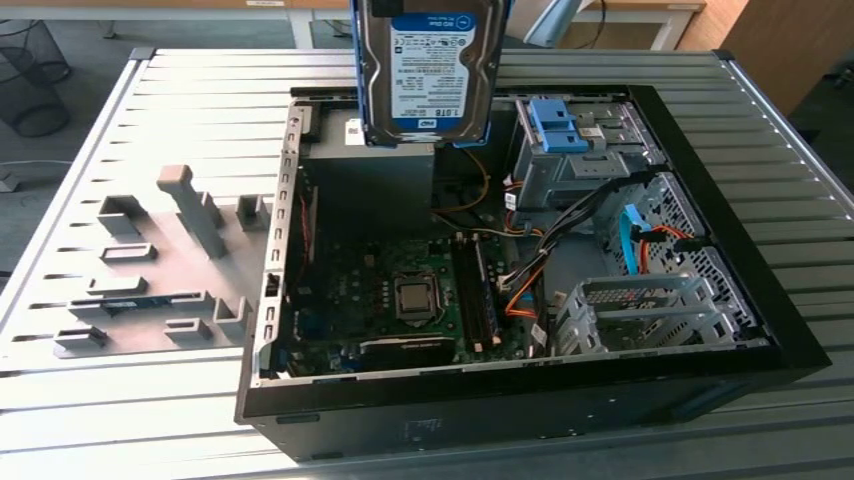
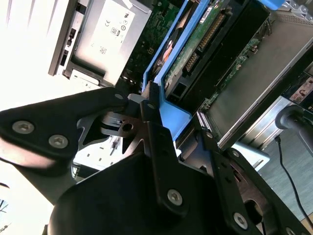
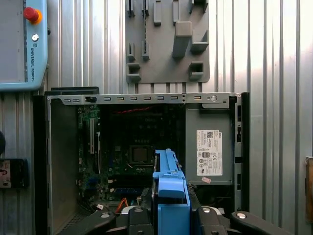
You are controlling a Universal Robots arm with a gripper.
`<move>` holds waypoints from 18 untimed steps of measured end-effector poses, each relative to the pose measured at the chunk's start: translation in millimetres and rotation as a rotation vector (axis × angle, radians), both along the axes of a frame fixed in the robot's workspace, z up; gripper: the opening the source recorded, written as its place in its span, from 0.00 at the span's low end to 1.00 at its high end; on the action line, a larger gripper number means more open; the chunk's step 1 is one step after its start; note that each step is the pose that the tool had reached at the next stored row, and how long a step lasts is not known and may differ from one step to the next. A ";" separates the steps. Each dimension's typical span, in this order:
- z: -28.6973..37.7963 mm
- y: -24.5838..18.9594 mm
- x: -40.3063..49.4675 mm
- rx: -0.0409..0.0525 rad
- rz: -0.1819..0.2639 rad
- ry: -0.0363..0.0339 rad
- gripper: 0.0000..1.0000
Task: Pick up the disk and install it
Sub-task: 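Pick up the disk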
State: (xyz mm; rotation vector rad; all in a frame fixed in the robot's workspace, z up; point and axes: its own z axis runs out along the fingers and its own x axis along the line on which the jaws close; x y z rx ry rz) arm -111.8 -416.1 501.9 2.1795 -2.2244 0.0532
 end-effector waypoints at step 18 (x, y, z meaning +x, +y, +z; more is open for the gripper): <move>-1.5 -3.6 28.9 0.0000 0.000 -0.0001 0.36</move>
